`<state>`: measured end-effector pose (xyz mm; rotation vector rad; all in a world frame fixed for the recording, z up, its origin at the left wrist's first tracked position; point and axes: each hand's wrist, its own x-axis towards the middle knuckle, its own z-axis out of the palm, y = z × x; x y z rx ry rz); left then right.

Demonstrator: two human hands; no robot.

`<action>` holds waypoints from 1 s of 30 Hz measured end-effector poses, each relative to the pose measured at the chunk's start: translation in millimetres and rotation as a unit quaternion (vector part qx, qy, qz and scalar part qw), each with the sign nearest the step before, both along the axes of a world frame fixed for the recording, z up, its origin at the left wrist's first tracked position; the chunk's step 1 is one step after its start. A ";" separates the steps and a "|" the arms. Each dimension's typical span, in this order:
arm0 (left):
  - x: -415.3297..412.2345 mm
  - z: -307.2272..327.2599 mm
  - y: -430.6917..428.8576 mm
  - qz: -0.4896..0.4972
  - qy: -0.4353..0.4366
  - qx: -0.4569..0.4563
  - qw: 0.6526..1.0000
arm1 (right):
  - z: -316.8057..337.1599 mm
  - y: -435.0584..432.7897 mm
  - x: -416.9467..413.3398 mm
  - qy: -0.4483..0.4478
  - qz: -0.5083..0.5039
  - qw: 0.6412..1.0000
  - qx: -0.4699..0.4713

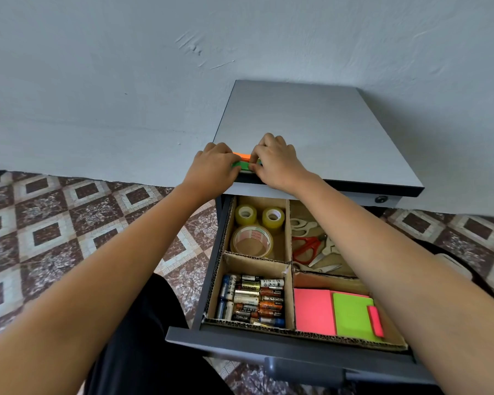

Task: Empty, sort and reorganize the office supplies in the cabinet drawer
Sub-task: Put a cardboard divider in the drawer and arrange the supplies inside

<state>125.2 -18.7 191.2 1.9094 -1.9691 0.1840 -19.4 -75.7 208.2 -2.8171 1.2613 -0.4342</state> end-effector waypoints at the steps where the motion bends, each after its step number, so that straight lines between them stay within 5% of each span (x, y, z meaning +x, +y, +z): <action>1: -0.1 0.9 0.2 0.002 -0.003 0.003 1.000 | -0.8 0.7 -0.2 -0.002 0.003 1.000 -0.008; 30: -14.8 14.9 8.9 0.002 -0.051 -0.024 0.998 | -2.2 8.7 -10.5 -0.064 0.008 0.998 -0.021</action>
